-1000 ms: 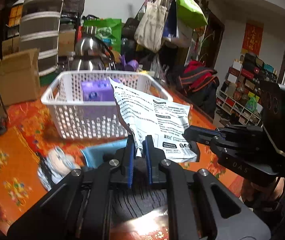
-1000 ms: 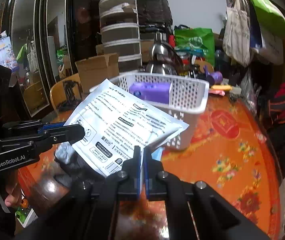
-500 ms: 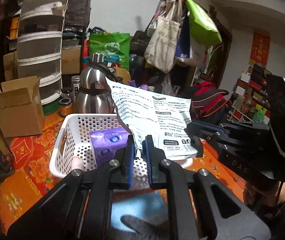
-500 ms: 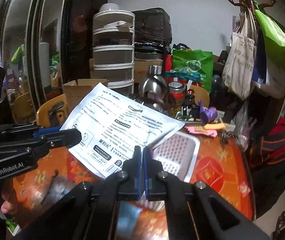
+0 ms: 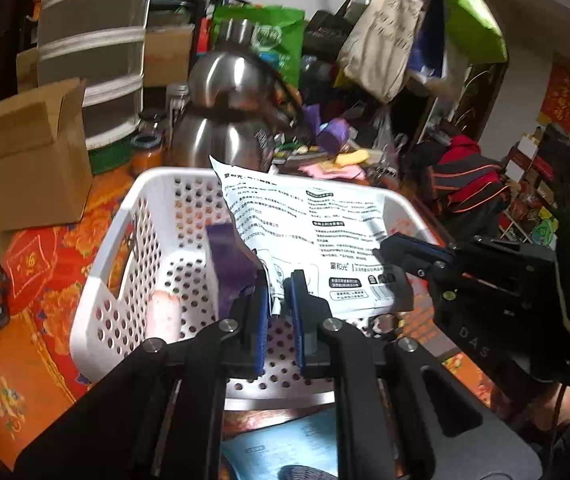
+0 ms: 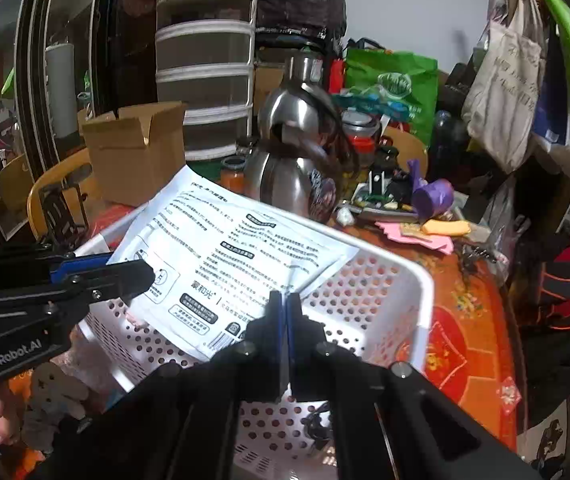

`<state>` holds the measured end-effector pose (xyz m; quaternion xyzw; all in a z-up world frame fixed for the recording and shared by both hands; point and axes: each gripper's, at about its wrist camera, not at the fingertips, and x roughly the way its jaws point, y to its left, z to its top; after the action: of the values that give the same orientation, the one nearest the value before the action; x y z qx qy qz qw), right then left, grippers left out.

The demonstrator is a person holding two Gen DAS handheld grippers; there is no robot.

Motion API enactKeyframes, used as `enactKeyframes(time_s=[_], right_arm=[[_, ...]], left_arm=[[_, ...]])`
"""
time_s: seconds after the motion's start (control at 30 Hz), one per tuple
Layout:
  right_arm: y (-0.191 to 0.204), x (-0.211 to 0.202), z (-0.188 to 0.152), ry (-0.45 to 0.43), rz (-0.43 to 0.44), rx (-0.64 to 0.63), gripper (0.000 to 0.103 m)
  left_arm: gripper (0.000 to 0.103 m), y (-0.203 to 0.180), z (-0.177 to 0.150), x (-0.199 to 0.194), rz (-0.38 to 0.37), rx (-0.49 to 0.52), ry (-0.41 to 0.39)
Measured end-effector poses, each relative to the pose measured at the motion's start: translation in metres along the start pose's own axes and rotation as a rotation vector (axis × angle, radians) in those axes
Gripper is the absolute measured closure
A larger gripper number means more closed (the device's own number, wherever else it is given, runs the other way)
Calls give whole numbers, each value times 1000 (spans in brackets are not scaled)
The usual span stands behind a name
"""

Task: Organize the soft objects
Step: 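Lift the printed paper packet with the left tool and drop it into the basket, then reach the left tool to the plush toy with black hair clip while the right tool grasps it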

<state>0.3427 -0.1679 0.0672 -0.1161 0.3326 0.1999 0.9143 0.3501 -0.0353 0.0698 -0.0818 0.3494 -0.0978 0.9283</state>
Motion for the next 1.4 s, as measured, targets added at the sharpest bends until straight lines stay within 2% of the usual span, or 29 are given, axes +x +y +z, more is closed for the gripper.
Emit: enactKeyframes(time_s=[0.23, 0.27, 0.33, 0.4, 0.43, 0.47, 0.5, 0.53, 0.57, 0.6, 0.67, 0.73, 0.97, 1.3, 1.4], right_arm=[[5, 20, -9, 35, -8, -28, 102], [3, 20, -10, 36, -3, -14, 102], [-2, 18, -10, 30, -2, 6, 100], [-8, 17, -10, 39, 9, 39, 91], [-10, 16, -10, 42, 16, 47, 79], [-12, 15, -11, 36, 8, 53, 64], [-15, 12, -12, 25, -4, 65, 56], [-17, 9, -14, 18, -4, 75, 46], [-20, 4, -15, 8, 1, 93, 42], [-22, 1, -16, 1, 4, 109, 41], [-25, -7, -18, -11, 3, 123, 28], [-27, -13, -19, -24, -16, 133, 24], [-32, -16, -32, -8, -48, 172, 23], [-19, -50, -64, -75, -84, 231, 23], [1, -66, -76, -100, -35, 230, 23]], left_arm=[[86, 15, -17, 24, 46, -14, 45], [84, 16, -18, 24, 69, -15, 37], [75, 23, -19, 25, 68, -30, 40], [67, 29, -21, 29, 72, -48, 51], [65, 29, -22, 29, 72, -46, 50], [56, 30, -24, 29, 78, -42, 50], [40, 30, -25, 29, 83, -41, 48], [32, 30, -26, 26, 83, -42, 45], [19, 30, -27, 23, 83, -42, 35], [13, 30, -29, 19, 90, -38, 22], [10, 30, -30, 7, 92, -29, -15], [10, 29, -28, -2, 93, -30, -24], [10, 31, -33, -19, 116, -7, -32], [10, 49, -64, -88, 157, 25, -101], [10, 61, -79, -108, 188, 18, -105]])
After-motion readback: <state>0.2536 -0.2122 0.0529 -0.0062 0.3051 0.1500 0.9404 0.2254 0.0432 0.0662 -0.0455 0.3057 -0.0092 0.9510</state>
